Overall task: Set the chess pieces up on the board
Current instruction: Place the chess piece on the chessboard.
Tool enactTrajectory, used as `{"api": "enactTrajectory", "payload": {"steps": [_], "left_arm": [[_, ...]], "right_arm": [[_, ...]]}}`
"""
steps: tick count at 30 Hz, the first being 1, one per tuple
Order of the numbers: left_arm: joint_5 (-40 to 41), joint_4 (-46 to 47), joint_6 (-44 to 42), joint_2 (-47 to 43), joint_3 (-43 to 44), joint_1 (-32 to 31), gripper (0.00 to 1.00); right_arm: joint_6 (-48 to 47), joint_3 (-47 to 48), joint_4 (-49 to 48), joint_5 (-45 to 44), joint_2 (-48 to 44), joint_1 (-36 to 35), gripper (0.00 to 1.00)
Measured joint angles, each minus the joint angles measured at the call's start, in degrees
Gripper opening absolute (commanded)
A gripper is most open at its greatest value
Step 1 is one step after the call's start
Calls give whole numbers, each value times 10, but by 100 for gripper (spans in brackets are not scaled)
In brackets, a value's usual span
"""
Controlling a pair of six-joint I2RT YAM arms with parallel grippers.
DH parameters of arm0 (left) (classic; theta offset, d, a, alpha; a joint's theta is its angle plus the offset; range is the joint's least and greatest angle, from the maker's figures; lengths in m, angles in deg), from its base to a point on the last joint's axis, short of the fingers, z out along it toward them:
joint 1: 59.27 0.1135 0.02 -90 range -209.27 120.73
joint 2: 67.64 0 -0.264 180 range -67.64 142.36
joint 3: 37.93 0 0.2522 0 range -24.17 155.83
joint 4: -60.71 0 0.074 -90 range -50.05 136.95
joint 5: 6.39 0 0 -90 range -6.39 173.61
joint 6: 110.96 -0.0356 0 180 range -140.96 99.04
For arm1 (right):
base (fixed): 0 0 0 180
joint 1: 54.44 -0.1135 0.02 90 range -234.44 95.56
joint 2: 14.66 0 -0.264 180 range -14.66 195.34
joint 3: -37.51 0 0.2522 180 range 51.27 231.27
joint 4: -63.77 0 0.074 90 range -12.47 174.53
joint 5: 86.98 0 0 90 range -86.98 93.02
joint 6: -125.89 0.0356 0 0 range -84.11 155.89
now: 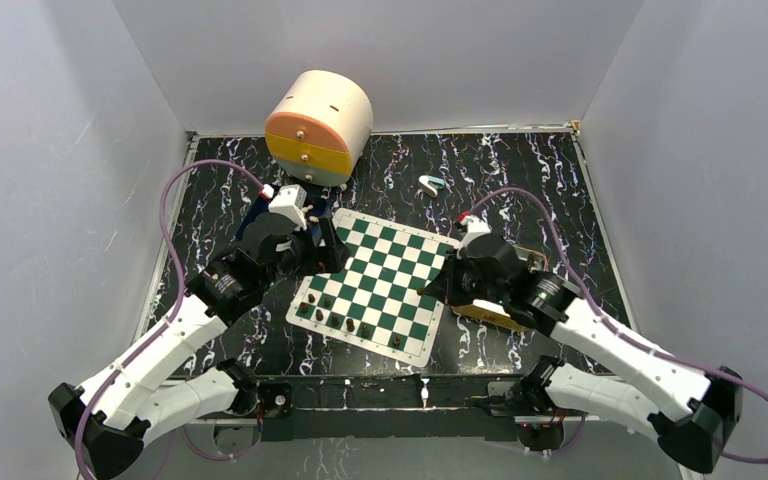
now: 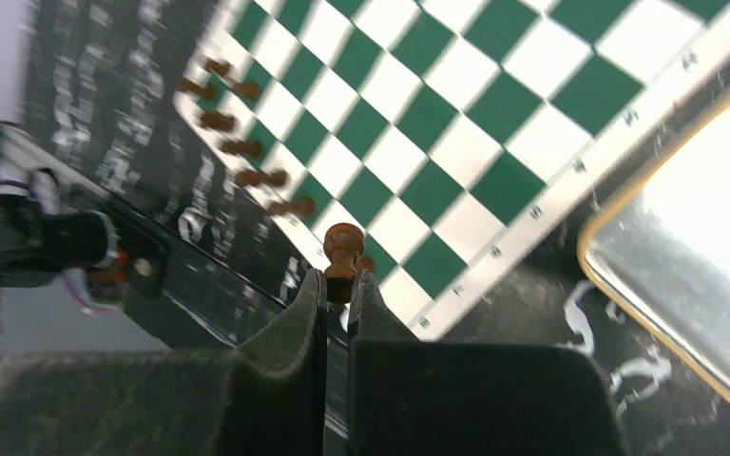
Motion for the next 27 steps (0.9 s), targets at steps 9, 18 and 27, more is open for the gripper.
{"api": "enactTrajectory", "payload": {"steps": [9,18,27], "left_arm": [[115,-33,-152,-78,-29,0,91],[195,-47,-203,-155,-69,0,91],[254,-47,-212,-227,-76,0,91]], "right_arm": [[27,50,183,-43,139,-62,0],[83,99,218,-94,257,-171,2],[108,124,215,-113,331,-207,2]]}}
